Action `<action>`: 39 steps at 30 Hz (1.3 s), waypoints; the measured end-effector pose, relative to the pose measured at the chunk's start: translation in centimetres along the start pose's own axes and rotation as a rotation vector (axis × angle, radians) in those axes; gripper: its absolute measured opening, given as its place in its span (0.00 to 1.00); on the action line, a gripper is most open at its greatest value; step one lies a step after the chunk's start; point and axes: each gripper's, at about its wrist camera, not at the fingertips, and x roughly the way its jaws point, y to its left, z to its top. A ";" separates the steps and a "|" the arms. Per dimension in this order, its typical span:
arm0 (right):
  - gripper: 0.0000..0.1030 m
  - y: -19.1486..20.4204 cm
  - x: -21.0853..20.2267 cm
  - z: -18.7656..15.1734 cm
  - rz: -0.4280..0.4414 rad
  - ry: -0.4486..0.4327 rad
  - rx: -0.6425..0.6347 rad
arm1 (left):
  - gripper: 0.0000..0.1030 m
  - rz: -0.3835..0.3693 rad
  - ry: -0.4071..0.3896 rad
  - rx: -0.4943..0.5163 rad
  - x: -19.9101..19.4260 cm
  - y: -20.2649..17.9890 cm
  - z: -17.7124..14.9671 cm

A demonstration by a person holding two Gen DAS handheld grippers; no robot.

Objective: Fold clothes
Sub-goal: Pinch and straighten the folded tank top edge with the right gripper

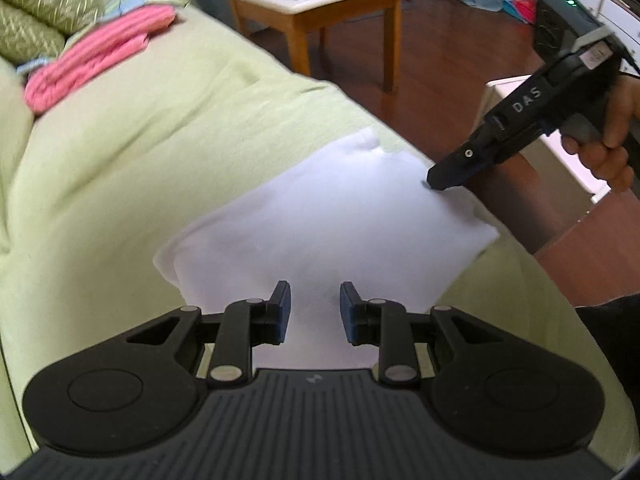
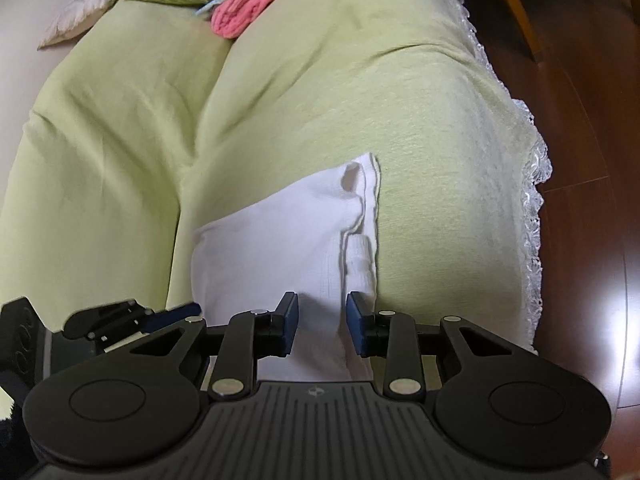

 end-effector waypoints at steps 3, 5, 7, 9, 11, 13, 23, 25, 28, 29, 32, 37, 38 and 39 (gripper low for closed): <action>0.30 -0.7 0.3 0.3 0.004 -0.001 0.024 | 0.24 -0.018 0.011 -0.042 0.2 0.4 -0.5; 0.30 -1.1 0.5 0.3 0.018 -0.002 0.039 | 0.24 -0.031 0.012 -0.071 0.4 1.0 -0.6; 0.13 -1.4 0.8 0.3 0.039 0.010 0.047 | 0.24 -0.045 0.013 -0.106 0.5 1.6 -1.1; 0.06 -1.6 0.9 0.3 0.040 0.013 0.050 | 0.24 -0.056 0.024 -0.145 0.7 2.2 -1.6; 0.04 -1.6 0.4 0.5 0.040 -0.007 0.052 | 0.24 -0.067 0.025 -0.185 0.8 2.8 -1.9; 0.01 -1.4 -0.3 0.8 0.027 -0.034 0.043 | 0.24 -0.078 0.023 -0.223 0.6 3.2 -2.3; 0.01 0.6 0.2 0.0 -0.165 -0.003 -0.071 | 0.23 -0.046 0.033 -0.154 1.0 2.8 -2.5; 0.16 1.2 0.3 0.2 -0.169 0.003 -0.092 | 0.23 -0.046 0.027 -0.153 0.5 2.8 -2.3; 0.29 1.9 -0.1 0.7 -0.192 -0.004 -0.108 | 0.23 -0.040 0.016 -0.148 0.0 2.9 -2.1; 0.30 2.0 -0.3 1.0 -0.189 -0.018 -0.103 | 0.23 -0.039 0.012 -0.150 -0.1 3.0 -2.1; 0.32 2.0 -0.6 2.2 -0.177 -0.067 -0.093 | 0.23 -0.041 -0.003 -0.172 -0.4 3.3 -2.0; 0.28 2.1 1.3 4.4 -0.187 -0.113 -0.162 | 0.23 -0.039 -0.017 -0.199 -0.3 3.5 -1.8; 0.26 2.0 2.0 4.6 -0.191 -0.103 -0.178 | 0.23 -0.038 -0.015 -0.200 -0.2 3.5 -1.9; 0.07 1.9 2.5 4.8 -0.183 -0.089 -0.183 | 0.23 -0.037 -0.014 -0.201 -0.1 3.5 -1.9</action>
